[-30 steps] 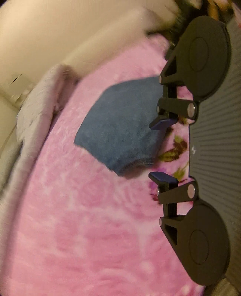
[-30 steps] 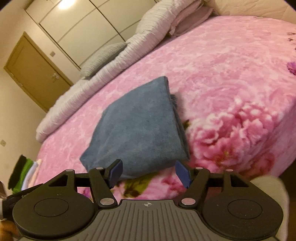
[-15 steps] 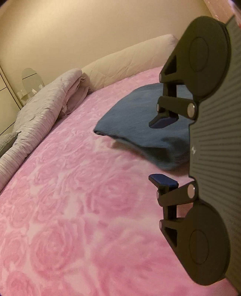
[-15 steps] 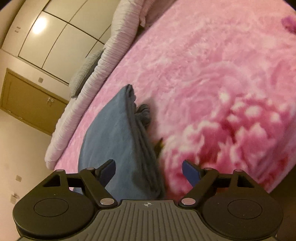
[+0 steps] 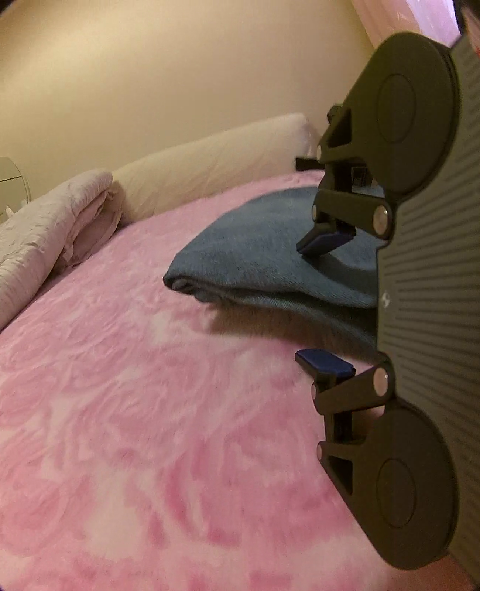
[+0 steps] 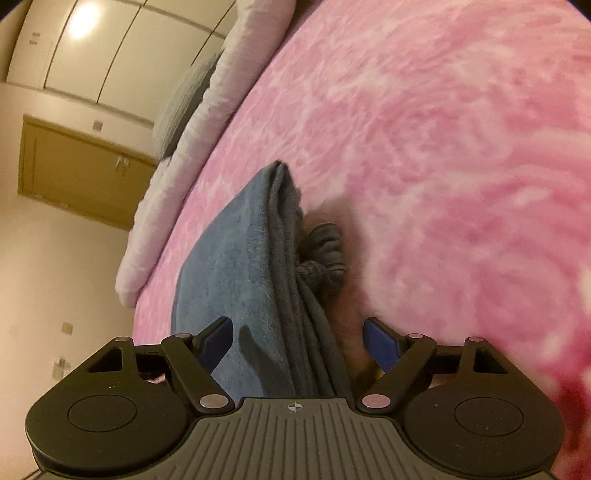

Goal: Fold clothes
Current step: 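Grasp the jeans bundle edges with the left gripper while the right gripper grasps too, then carry the jeans bundle with both grippers over the stack of folded clothes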

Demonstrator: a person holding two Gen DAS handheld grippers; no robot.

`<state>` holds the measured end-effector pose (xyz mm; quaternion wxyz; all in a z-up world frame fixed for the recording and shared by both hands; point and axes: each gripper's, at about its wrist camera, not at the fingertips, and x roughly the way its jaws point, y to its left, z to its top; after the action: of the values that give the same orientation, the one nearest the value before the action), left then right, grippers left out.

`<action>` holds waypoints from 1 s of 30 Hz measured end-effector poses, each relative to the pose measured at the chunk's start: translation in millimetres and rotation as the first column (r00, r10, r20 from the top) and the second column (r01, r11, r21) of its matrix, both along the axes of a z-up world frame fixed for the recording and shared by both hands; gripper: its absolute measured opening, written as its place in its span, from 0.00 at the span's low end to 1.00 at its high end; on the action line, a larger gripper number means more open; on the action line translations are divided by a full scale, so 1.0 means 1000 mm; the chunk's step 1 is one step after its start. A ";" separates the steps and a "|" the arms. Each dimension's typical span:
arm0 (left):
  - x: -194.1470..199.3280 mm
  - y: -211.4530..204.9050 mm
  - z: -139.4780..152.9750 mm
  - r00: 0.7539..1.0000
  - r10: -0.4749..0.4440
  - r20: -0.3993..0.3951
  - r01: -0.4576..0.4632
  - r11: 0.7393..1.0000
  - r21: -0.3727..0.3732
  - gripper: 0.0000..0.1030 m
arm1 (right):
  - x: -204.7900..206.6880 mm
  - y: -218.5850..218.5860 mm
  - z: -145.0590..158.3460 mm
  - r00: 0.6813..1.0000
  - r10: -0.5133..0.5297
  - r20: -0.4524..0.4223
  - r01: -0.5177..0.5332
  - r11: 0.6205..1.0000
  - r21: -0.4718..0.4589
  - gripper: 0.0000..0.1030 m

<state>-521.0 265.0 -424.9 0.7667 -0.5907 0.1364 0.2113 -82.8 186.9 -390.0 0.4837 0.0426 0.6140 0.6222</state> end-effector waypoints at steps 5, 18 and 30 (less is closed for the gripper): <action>0.018 0.006 -0.012 0.996 -0.025 0.091 0.029 0.999 -0.038 0.49 | 0.003 0.019 -0.015 0.996 0.040 -0.085 -0.040 0.999 0.002 0.62; 0.039 0.012 -0.010 0.989 -0.117 0.091 0.119 0.993 -0.008 0.32 | -0.007 0.023 -0.022 0.989 0.082 -0.121 -0.079 0.996 0.030 0.37; -0.032 -0.011 0.110 0.995 0.063 0.075 -0.064 0.998 0.014 0.27 | -0.046 0.048 0.073 0.976 0.111 -0.189 -0.110 0.994 0.017 0.30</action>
<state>-552.8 253.6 -314.9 0.7690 -0.5959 0.0872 0.2144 -128.5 234.8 -317.5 0.3875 0.0694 0.6567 0.6432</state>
